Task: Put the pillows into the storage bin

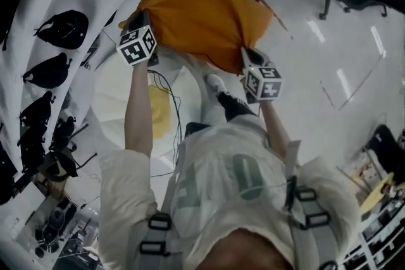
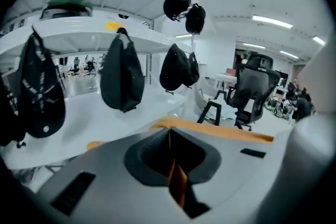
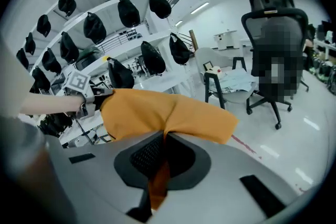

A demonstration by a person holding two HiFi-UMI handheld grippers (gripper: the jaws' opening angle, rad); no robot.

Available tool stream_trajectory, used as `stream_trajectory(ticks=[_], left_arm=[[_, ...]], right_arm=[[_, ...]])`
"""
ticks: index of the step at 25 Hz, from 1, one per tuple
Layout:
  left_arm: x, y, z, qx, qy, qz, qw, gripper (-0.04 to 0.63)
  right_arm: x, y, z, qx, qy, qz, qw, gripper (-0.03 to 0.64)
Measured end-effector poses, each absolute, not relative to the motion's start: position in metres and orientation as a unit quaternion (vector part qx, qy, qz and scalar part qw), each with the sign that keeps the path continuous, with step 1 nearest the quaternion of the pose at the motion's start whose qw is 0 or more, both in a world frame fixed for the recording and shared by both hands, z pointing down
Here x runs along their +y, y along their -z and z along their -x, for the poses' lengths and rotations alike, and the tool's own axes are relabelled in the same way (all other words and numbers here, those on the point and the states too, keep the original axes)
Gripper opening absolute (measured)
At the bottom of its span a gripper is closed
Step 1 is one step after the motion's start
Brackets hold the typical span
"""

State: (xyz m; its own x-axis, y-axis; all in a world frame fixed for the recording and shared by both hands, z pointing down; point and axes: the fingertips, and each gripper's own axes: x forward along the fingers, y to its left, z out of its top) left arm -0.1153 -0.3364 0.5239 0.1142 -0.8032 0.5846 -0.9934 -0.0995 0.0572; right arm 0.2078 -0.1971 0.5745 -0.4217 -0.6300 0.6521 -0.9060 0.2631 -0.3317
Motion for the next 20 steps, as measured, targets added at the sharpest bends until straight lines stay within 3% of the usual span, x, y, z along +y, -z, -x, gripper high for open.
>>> stream_trajectory(ticks=[8, 12, 15, 16, 17, 20], left_arm=[[-0.434, -0.514, 0.024, -0.562, -0.252, -0.775, 0.145, 0.011], [-0.452, -0.516, 0.013, -0.55, -0.254, -0.784, 0.13, 0.011], [-0.47, -0.504, 0.015, -0.561, -0.234, -0.79, 0.082, 0.014], [-0.475, -0.503, 0.017, -0.565, -0.225, -0.789, 0.084, 0.039], [-0.478, -0.503, 0.019, -0.566, -0.217, -0.789, 0.098, 0.145], [-0.468, -0.513, 0.021, -0.559, -0.224, -0.79, 0.119, 0.169]], right_arm=[[-0.193, -0.584, -0.221, -0.758, -0.359, -0.51, 0.192, 0.012], [-0.201, -0.585, -0.222, -0.762, -0.358, -0.504, 0.193, 0.012], [-0.211, -0.606, -0.229, -0.737, -0.372, -0.524, 0.21, 0.024], [-0.218, -0.62, -0.235, -0.706, -0.398, -0.545, 0.212, 0.051], [-0.224, -0.638, -0.239, -0.671, -0.429, -0.564, 0.216, 0.077], [-0.234, -0.676, -0.234, -0.618, -0.444, -0.569, 0.311, 0.124]])
